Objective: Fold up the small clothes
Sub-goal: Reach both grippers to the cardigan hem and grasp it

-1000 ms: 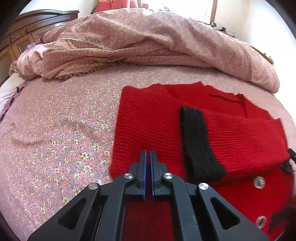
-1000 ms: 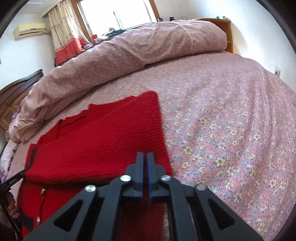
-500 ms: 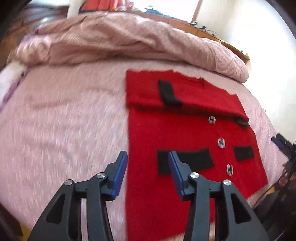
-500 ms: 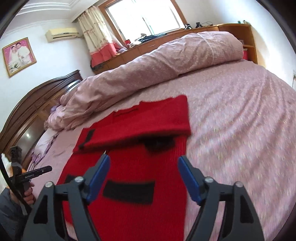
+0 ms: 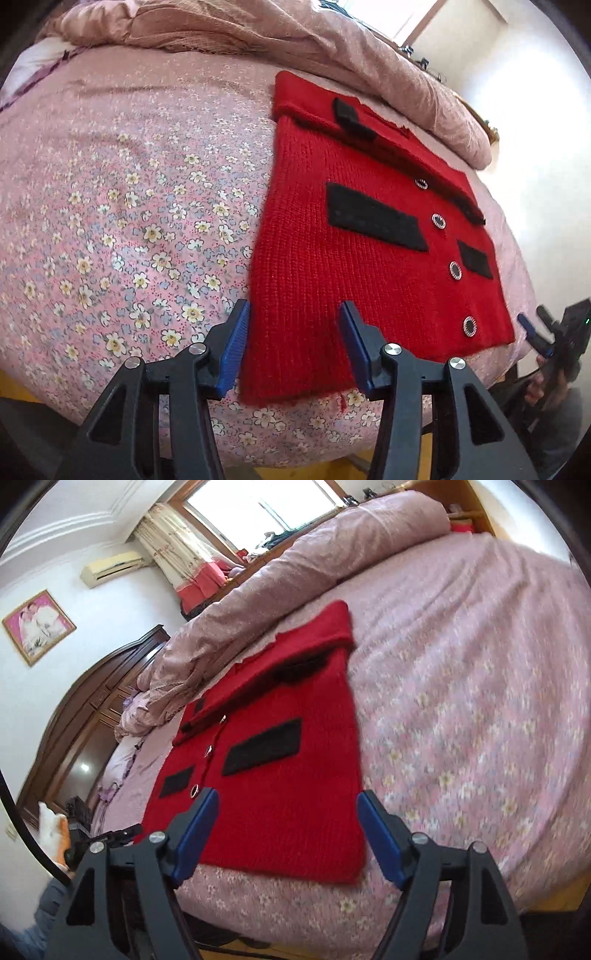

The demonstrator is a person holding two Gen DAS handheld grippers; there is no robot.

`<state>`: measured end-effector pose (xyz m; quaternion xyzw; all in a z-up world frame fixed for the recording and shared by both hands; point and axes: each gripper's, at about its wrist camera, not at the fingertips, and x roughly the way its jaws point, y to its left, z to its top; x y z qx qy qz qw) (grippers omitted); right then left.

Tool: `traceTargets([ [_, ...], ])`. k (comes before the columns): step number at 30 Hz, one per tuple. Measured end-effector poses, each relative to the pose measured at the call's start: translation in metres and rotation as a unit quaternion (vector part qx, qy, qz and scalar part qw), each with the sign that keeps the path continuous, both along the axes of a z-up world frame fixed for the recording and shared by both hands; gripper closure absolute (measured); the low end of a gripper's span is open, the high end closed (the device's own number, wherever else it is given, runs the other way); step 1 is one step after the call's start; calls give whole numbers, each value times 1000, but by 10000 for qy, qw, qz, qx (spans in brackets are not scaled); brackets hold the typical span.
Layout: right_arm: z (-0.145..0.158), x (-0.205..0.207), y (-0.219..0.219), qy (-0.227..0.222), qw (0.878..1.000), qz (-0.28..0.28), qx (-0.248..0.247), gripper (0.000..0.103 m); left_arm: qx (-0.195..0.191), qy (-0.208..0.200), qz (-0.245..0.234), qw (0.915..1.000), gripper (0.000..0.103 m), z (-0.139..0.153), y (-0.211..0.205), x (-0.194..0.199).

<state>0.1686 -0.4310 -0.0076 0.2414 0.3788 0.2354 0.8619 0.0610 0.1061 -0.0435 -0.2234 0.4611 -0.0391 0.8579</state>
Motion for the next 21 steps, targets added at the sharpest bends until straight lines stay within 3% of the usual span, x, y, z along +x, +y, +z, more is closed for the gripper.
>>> traceTargets([
  [2,-7,-2,-2,60,9998,-108,-163,22,-171,-5,38,9998,58,-1,3,1],
  [5,-28,4,-8,486,9986,-196,105,22,-264,-69,84,9996,58,-2,6,3],
  [12,-39,12,-11,541,9965,-263,578,21,-263,-221,133,9993,55,-4,7,18],
  [16,-41,24,3,506,9957,-82,768,14,-632,-333,197,9973,36,-7,7,27],
  [21,-38,22,16,496,9964,53,686,11,-560,-177,-3,9983,34,-6,-2,25],
])
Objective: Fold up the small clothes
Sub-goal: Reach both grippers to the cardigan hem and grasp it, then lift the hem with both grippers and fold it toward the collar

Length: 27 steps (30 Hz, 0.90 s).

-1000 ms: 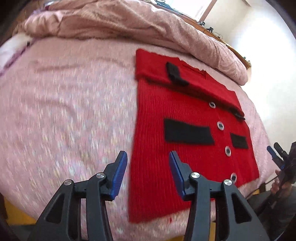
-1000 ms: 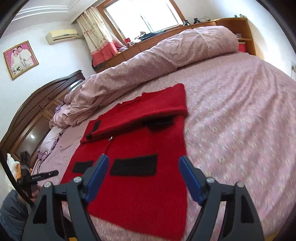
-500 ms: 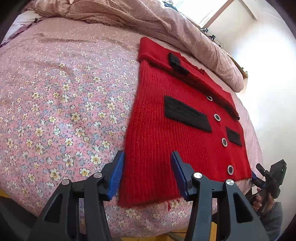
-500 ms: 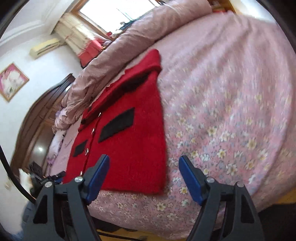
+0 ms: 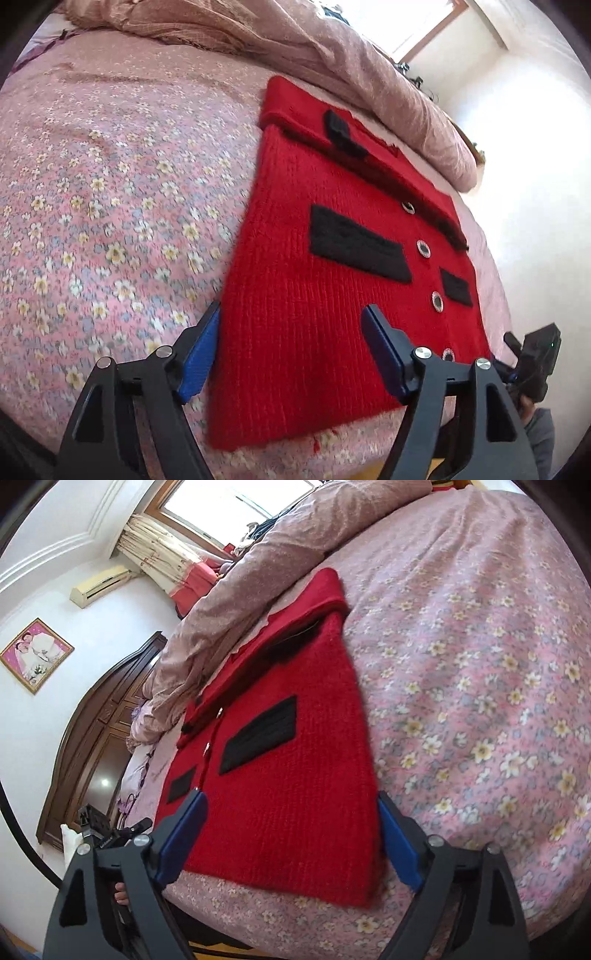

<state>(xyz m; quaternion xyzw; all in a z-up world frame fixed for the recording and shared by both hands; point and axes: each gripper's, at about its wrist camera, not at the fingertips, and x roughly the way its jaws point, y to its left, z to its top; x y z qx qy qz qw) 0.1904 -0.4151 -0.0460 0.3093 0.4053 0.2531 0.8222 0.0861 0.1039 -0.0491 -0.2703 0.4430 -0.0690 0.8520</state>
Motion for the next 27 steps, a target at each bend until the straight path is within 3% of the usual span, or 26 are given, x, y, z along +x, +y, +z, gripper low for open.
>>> traceTargets([
  [6,-3,-15,0,67,9984,102,559,12,-651,128,-183,9976,34,-4,-9,-22],
  [11,-4,-11,-1,125,9982,29,588,15,-711,43,-102,9974,34,-5,-10,-19],
  [14,-7,-9,-3,168,9981,-59,587,24,-941,4,57,9955,35,-7,-5,-16],
  [15,-8,-9,-4,194,9981,-98,579,32,-955,7,108,9954,36,-7,-4,-16],
  [18,-15,-10,-13,358,9968,-305,651,58,-781,81,276,9965,58,-7,-1,-18],
  [19,-18,-11,-17,425,9959,-364,714,67,-736,115,333,9967,70,-8,1,-18],
  [20,-23,-11,-21,536,9940,-436,845,72,-703,168,417,9965,82,-9,3,-19],
  [22,-32,-9,-26,746,9896,-447,1143,84,-771,270,566,9951,93,-14,10,-21],
  [24,-37,-8,-26,857,9867,-387,1328,87,-939,300,612,9932,96,-17,15,-22],
  [27,-36,-8,-19,856,9885,-302,1212,87,-860,306,576,9942,99,-16,14,-23],
])
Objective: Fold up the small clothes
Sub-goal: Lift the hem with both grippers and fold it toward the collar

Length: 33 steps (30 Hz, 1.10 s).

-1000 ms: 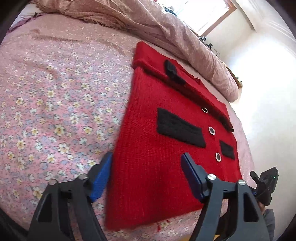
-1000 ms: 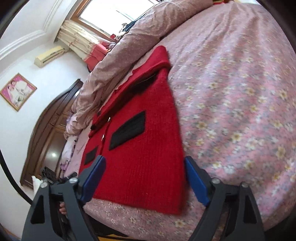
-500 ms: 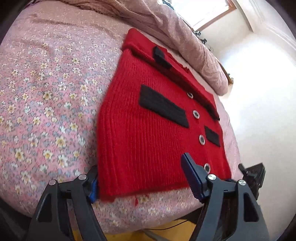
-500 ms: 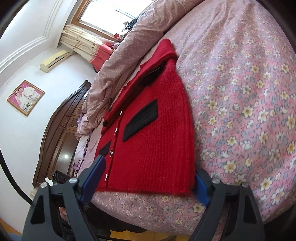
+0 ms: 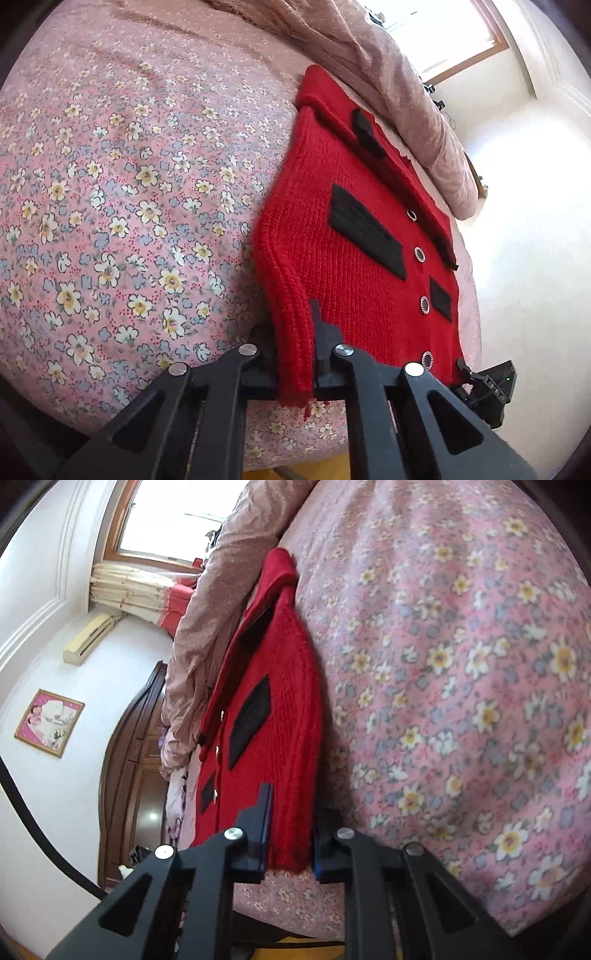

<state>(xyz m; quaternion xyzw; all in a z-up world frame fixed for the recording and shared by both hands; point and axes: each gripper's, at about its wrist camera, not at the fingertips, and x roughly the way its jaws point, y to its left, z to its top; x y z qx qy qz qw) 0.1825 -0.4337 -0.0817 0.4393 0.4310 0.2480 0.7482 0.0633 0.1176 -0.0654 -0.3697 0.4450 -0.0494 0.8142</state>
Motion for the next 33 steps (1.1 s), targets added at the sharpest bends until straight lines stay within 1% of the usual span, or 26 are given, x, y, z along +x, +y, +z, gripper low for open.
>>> traceTargets([
  [1,1,-1,2,-22,10000,-15,-76,95,17,-7,-11,10000,100,1,0,0],
  [3,3,-2,3,-28,9998,-103,-165,96,-45,-55,27,10000,101,2,0,-2],
  [5,6,-4,3,-46,9997,-184,-170,96,-185,-144,141,9996,101,5,5,-8],
  [9,16,-11,-7,-266,9990,-337,117,97,-411,-434,263,9979,102,17,8,-27],
  [13,31,-21,-9,-507,9979,-358,173,97,-428,-635,236,9968,102,28,6,-44],
  [18,40,-31,-19,-634,9962,-532,266,97,-525,-751,239,9955,102,34,12,-57],
  [22,42,-43,-23,-661,9962,-505,256,97,-490,-777,171,9956,102,39,15,-71],
  [24,45,-49,-19,-658,9963,-519,195,97,-404,-782,89,9961,102,42,16,-74],
  [27,40,-47,-19,-539,9973,-501,44,97,-235,-700,75,9972,102,45,13,-63],
  [29,38,-43,-17,-498,9978,-448,-14,97,-205,-703,54,9973,102,46,9,-61],
  [31,43,-42,-14,-575,9975,-410,-89,97,-200,-756,50,9969,102,49,7,-58],
  [33,53,-39,-10,-716,9966,-376,-175,96,-280,-842,37,9961,102,55,7,-53],
])
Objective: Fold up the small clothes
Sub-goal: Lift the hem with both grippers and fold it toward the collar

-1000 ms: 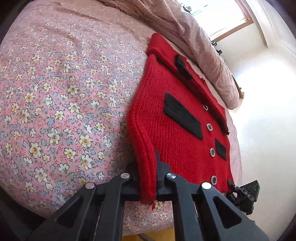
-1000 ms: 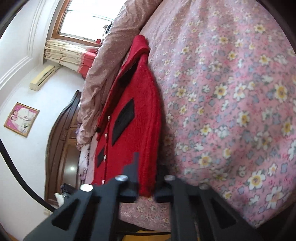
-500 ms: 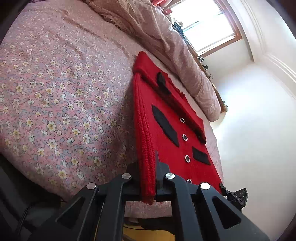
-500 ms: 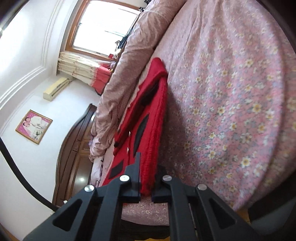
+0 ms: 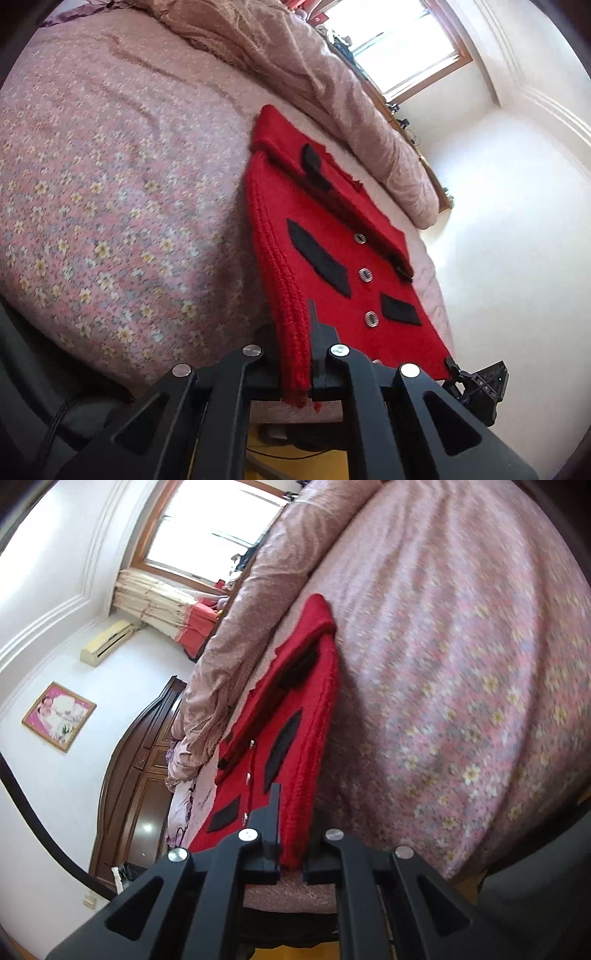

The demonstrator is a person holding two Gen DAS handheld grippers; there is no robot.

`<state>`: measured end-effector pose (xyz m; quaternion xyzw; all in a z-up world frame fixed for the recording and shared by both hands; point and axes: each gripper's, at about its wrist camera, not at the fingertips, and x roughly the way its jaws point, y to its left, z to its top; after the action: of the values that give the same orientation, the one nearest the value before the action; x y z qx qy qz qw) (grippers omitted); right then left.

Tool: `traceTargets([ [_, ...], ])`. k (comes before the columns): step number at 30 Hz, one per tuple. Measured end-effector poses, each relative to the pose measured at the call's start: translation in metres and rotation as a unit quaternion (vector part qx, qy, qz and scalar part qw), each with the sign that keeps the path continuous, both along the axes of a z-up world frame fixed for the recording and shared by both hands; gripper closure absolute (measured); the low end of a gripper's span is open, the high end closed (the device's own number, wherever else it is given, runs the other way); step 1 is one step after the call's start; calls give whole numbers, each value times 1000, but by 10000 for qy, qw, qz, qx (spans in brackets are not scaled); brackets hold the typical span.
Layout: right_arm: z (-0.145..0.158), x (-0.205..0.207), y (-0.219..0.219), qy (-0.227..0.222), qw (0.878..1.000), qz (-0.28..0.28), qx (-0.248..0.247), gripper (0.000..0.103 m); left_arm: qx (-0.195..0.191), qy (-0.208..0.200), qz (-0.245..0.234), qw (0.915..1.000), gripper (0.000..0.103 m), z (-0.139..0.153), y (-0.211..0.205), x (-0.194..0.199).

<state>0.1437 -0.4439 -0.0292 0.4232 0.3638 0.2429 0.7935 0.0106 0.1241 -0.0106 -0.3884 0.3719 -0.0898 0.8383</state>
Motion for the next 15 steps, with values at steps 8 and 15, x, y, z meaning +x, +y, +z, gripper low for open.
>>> traceTargets([
  [8,44,32,1,-359,9993,108,65,96,-548,-330,81,9979,102,38,13,33],
  [15,87,113,6,-525,9985,72,152,96,-430,-615,244,9969,102,74,26,112],
])
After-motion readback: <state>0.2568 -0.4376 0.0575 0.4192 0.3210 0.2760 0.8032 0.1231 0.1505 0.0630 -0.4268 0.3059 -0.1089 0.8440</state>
